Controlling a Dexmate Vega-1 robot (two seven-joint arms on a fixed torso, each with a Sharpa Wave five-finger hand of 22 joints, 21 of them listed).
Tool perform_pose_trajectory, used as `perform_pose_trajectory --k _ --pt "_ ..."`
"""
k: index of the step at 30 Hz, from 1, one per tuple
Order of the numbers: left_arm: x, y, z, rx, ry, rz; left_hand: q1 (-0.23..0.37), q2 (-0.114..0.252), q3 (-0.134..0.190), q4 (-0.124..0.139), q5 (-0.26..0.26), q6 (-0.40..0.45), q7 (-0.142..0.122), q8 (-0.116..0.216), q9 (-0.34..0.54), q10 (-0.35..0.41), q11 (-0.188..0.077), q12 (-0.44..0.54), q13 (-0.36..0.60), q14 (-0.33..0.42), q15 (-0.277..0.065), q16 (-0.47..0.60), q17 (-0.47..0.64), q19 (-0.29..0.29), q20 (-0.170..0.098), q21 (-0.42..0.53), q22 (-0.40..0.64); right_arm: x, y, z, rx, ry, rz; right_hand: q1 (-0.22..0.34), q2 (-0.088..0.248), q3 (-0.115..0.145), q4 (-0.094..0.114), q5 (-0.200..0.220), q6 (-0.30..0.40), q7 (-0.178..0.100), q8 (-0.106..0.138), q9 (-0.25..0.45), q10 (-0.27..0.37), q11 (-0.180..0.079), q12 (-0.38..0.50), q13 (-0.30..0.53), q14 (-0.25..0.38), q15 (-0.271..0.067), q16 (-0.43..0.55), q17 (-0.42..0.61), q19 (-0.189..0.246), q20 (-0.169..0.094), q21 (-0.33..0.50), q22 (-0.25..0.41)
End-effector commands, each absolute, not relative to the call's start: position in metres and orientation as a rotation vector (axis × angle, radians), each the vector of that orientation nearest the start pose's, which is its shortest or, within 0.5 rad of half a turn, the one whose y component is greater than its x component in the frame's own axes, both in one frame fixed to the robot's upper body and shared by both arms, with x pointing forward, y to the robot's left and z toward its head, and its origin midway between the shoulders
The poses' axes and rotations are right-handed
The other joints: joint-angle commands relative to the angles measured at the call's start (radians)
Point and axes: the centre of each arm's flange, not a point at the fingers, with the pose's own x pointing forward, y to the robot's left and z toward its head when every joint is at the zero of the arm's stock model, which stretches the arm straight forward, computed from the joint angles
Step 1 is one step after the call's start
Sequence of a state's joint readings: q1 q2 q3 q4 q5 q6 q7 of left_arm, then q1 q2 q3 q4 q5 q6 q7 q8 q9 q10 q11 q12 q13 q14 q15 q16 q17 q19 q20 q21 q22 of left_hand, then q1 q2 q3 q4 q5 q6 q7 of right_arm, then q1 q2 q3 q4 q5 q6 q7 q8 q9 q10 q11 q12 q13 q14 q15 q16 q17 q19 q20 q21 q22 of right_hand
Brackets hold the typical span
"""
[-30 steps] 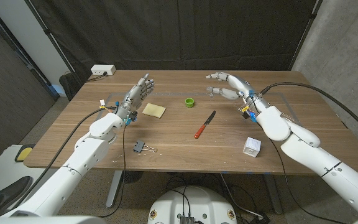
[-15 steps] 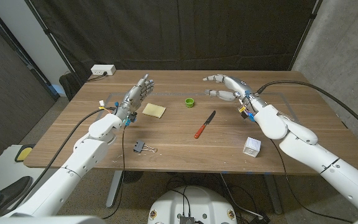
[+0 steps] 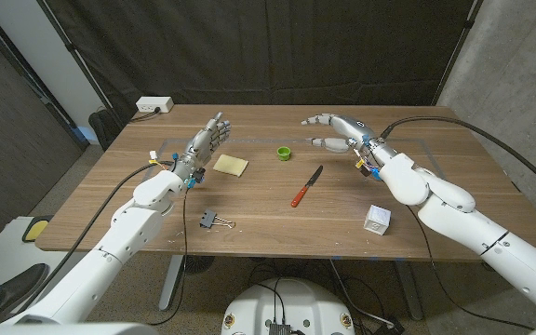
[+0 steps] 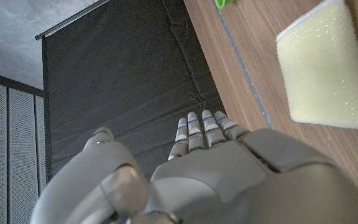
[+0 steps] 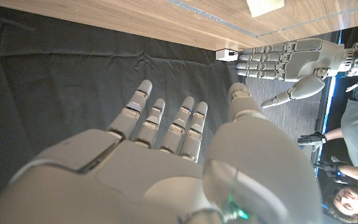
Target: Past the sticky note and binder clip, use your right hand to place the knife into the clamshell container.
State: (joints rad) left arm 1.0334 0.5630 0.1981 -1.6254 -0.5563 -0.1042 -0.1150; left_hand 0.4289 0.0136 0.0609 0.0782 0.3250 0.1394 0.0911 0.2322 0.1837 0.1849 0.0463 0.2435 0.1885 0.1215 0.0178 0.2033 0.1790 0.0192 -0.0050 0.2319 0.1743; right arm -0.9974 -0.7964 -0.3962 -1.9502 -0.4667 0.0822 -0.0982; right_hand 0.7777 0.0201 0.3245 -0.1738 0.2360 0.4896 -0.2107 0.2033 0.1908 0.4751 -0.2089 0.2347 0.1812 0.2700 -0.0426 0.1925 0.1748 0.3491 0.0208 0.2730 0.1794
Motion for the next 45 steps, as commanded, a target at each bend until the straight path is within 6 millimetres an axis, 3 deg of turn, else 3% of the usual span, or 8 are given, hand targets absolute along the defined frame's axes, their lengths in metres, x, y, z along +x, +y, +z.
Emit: perform_pose_trajectory --k 1,12,22,34,45 --pt "0.595 0.286 -0.012 0.099 -0.594 -0.301 0.008 0.002 -0.003 0.001 -0.004 0.008 0.000 -0.001 0.004 0.006 -0.006 -0.006 0.002 0.007 0.003 -0.002 0.003 -0.002 0.004 -0.006 0.006 0.517 -0.197 0.029 -1.351 -0.917 0.104 0.017 -0.001 0.009 -0.002 0.001 0.013 0.001 0.006 0.001 0.015 0.002 0.003 0.002 0.006 -0.037 -0.005 0.005 -0.001 -0.009 -0.009 0.002" --pt "0.588 0.285 -0.009 0.109 -0.602 -0.289 0.010 0.004 -0.004 0.001 -0.006 0.008 -0.002 -0.003 0.004 0.007 -0.004 -0.008 0.002 0.006 0.004 -0.004 0.004 -0.008 0.003 -0.010 0.006 0.511 -0.196 0.031 -1.492 -0.888 0.121 0.054 -0.013 0.019 -0.007 0.002 0.024 -0.006 0.007 0.001 0.022 0.000 0.000 0.003 -0.006 -0.037 -0.011 0.003 -0.016 -0.008 -0.023 0.002" --pt "0.586 0.283 -0.011 0.109 -0.596 -0.294 0.011 0.006 -0.005 0.001 -0.008 0.010 -0.001 -0.005 0.004 0.009 -0.005 -0.010 0.002 0.007 0.002 -0.005 0.004 -0.010 0.004 -0.013 0.006 0.510 -0.183 0.028 -1.626 -0.901 0.171 0.075 -0.018 0.024 -0.008 0.004 0.029 -0.010 0.007 0.002 0.020 -0.004 -0.003 0.003 -0.006 -0.038 -0.011 0.003 -0.018 -0.004 -0.028 0.001" --pt "0.584 0.279 -0.008 0.122 -0.594 -0.311 0.013 0.009 -0.007 0.002 -0.011 0.013 -0.001 -0.008 0.005 0.010 -0.006 -0.014 0.002 0.008 0.003 -0.006 0.004 -0.010 0.003 -0.016 0.006 0.521 -0.162 0.026 -1.771 -0.918 0.241 0.096 -0.018 0.031 -0.008 0.006 0.030 -0.010 0.006 0.002 0.019 -0.005 -0.006 0.003 -0.003 -0.042 -0.009 0.003 -0.016 -0.002 -0.031 0.001" --pt "0.583 0.278 -0.007 0.128 -0.599 -0.315 0.014 0.011 -0.009 0.002 -0.013 0.014 -0.002 -0.010 0.005 0.014 -0.005 -0.015 0.002 0.010 0.003 -0.007 0.004 -0.011 0.005 -0.018 0.007 0.536 -0.147 0.013 -1.867 -0.923 0.311 0.105 -0.020 0.034 -0.001 0.008 0.034 -0.010 0.006 0.003 0.019 -0.006 -0.009 0.003 -0.010 -0.042 -0.010 0.004 -0.032 0.002 -0.041 0.002"
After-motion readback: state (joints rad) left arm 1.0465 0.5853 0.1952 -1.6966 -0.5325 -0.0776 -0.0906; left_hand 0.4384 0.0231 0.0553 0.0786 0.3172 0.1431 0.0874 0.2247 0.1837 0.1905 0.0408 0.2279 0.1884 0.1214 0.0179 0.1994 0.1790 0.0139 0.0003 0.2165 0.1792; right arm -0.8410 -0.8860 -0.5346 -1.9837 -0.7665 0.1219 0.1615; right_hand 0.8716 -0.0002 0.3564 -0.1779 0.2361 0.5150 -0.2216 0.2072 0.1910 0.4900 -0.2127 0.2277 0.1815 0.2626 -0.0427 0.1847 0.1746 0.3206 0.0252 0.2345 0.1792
